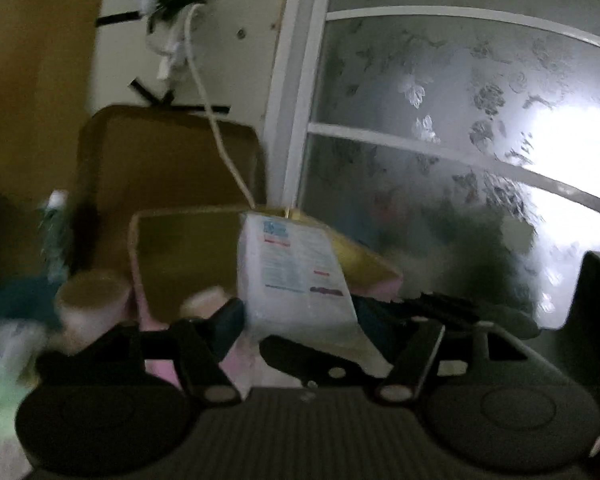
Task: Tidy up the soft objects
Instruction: 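Lower the tissue pack into the pink tin and open the left gripper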
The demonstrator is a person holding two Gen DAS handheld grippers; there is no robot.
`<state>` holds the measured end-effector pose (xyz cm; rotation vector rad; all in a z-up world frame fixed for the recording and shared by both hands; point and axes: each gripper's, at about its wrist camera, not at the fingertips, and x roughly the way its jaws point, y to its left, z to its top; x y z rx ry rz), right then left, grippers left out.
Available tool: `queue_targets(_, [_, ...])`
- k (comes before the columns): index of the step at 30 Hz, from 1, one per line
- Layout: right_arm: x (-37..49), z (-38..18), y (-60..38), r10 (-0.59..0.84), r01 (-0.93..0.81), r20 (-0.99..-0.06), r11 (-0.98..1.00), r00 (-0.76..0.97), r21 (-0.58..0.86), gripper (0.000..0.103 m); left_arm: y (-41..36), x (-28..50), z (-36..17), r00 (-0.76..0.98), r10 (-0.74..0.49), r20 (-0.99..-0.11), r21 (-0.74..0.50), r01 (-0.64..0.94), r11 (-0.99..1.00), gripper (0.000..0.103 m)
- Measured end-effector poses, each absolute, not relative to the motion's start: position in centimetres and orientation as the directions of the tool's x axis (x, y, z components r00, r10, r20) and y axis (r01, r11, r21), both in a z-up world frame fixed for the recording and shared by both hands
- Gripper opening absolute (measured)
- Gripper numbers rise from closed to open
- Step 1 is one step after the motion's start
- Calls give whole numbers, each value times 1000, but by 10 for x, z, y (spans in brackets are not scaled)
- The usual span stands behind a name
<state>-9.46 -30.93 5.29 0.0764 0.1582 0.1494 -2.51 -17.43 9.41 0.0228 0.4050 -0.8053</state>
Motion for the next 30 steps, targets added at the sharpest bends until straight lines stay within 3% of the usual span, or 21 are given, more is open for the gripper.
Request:
queue_targets(4, [-58, 58, -345, 83, -71, -142, 994, 986, 88, 61, -213, 18, 91, 610, -689, -393, -166, 689, 705, 67])
queue_targets(10, [-14, 43, -383, -76, 96, -225, 992, 971, 79, 62, -257, 49, 67, 630, -620, -469, -156, 631, 760, 72])
queue_targets(14, [5, 28, -400, -256, 263, -268, 965, 929, -11, 73, -249, 49, 65, 618, -628, -473, -204, 616, 761, 72])
queue_targets(21, [-26, 29, -404, -250, 271, -237, 961, 939, 58, 74, -203, 10, 74, 647, -645, -407, -188, 632, 752, 73])
queue_targets(23, [-36, 33, -397, -222, 243, -208, 966, 953, 84, 74, -182, -6, 76, 666, -646, -373, -183, 630, 755, 80])
queue_targets(27, [-57, 40, -367, -181, 188, -131, 981, 975, 45, 73, -129, -38, 79, 688, -640, -342, -187, 617, 764, 80])
queue_targets(30, [-64, 44, -345, -101, 109, -123, 993, 987, 55, 73, -88, -54, 71, 732, -584, -349, -184, 558, 809, 80])
